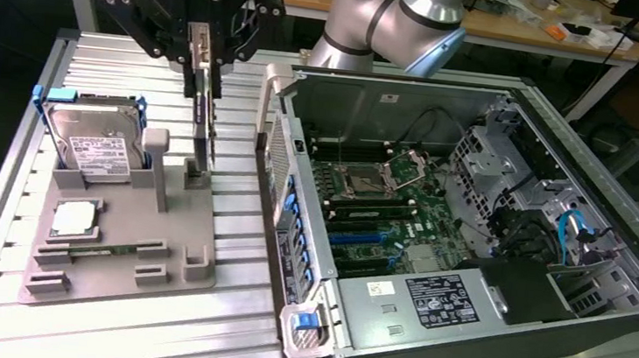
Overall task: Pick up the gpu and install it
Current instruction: 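Pick up the gpu and move the gpu toward the slot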
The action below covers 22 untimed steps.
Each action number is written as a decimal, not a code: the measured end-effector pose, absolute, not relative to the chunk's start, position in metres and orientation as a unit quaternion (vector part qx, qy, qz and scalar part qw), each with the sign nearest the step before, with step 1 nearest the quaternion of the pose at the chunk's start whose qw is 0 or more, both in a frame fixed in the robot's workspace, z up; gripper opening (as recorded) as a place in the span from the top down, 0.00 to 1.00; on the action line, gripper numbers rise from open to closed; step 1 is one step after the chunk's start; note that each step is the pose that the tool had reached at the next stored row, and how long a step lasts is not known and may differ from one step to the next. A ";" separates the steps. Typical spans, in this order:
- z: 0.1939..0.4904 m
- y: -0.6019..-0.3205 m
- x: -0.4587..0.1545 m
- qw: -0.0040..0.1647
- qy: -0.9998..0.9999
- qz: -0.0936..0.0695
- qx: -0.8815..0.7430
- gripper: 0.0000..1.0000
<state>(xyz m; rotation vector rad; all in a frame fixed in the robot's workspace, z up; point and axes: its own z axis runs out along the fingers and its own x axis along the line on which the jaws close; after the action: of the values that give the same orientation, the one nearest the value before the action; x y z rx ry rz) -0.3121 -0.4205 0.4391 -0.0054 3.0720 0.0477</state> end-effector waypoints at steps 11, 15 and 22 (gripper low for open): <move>0.471 -0.420 -0.312 0.039 0.999 0.012 -0.002 0.73; 0.472 -0.420 -0.304 0.029 0.999 0.012 -0.002 0.73; 0.472 -0.420 -0.293 0.029 0.999 0.012 -0.002 0.73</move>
<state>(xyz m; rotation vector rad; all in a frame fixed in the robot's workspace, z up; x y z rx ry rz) -0.2929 -0.4203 0.4720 -0.0057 3.0830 0.0381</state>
